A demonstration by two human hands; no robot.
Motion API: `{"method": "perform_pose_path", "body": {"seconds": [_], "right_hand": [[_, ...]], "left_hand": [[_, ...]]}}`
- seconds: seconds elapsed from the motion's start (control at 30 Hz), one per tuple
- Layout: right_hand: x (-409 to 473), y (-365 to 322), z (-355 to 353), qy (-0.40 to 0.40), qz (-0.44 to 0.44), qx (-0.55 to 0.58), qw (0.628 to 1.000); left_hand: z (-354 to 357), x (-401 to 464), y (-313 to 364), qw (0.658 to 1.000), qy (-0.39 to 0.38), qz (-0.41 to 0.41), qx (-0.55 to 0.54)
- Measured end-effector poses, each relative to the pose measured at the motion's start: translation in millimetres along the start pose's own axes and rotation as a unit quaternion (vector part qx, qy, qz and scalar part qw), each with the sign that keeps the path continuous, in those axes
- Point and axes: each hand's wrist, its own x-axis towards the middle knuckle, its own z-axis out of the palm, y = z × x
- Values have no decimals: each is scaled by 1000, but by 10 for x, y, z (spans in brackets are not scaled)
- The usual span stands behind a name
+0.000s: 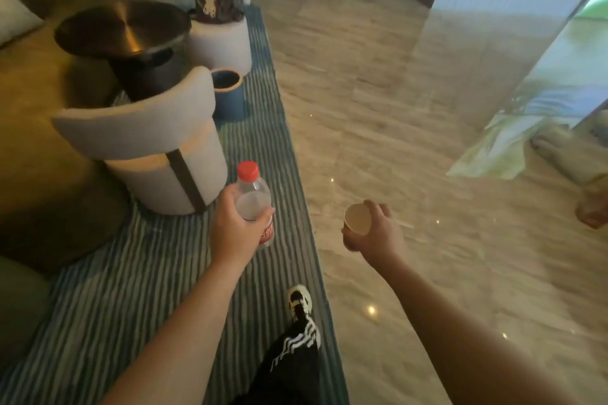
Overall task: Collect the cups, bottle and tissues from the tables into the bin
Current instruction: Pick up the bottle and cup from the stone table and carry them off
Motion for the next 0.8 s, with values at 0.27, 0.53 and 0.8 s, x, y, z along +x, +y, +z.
{"method": "perform_pose_path", "body": {"seconds": [0.27,0.53,0.8], "right_hand": [[2812,-716,-50,-1,-16,-2,1000],[4927,-1131,279,-31,-39,25,998],[7700,-1511,812,-98,-94,10,991]], "left_hand": [[750,2709,174,999,39,-20,9],[1536,4570,37,997,63,-47,7],[2399,6887,-327,987,136,-86,7]]}}
